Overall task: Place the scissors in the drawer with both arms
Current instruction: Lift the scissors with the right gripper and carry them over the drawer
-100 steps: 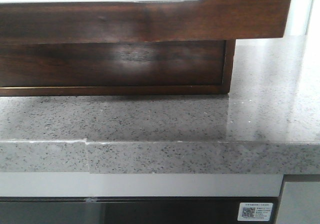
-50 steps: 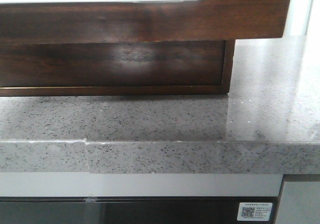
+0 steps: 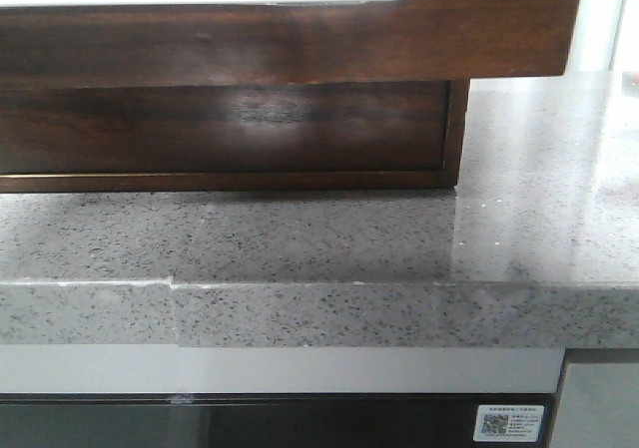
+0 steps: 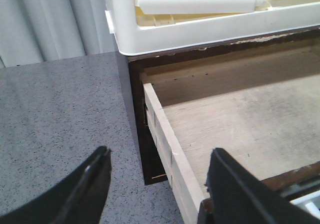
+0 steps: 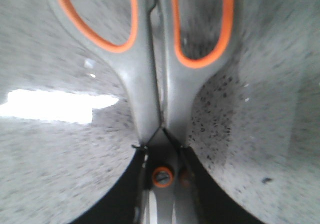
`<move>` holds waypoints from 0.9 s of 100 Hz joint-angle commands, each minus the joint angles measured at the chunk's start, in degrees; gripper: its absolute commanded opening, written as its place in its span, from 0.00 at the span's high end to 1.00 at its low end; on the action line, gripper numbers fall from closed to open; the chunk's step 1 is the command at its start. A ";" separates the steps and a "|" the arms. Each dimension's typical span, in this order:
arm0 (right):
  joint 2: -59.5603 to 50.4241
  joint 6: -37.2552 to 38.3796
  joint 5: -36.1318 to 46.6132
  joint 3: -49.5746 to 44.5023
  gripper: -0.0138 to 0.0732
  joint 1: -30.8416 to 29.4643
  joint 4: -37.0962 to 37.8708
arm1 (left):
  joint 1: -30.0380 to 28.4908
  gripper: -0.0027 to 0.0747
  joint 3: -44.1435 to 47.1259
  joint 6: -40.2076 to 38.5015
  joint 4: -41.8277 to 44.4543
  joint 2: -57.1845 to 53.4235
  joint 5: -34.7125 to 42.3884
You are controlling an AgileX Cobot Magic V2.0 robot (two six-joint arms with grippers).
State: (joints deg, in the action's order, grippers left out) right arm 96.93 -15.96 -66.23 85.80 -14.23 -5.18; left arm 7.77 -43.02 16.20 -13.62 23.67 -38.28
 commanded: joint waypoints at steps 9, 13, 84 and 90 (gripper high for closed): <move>-10.24 -1.16 0.63 5.52 0.86 1.51 -0.07 | 0.52 0.45 -1.89 -0.56 -0.82 0.44 4.58; -12.29 -1.16 0.63 6.59 0.86 2.07 -0.07 | 0.52 0.45 -1.89 -0.56 -0.82 0.44 4.58; -26.26 -38.90 8.51 14.83 0.86 38.57 -16.12 | 0.52 0.45 -1.89 -0.56 -0.82 0.44 4.58; -25.01 -41.61 8.40 14.83 0.86 41.24 -16.12 | 0.52 0.45 -1.89 -0.56 -0.82 0.44 4.58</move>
State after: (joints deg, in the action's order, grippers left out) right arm 71.35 -52.00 -61.34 99.35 23.66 -19.69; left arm 7.77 -43.02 16.20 -13.62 23.67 -38.28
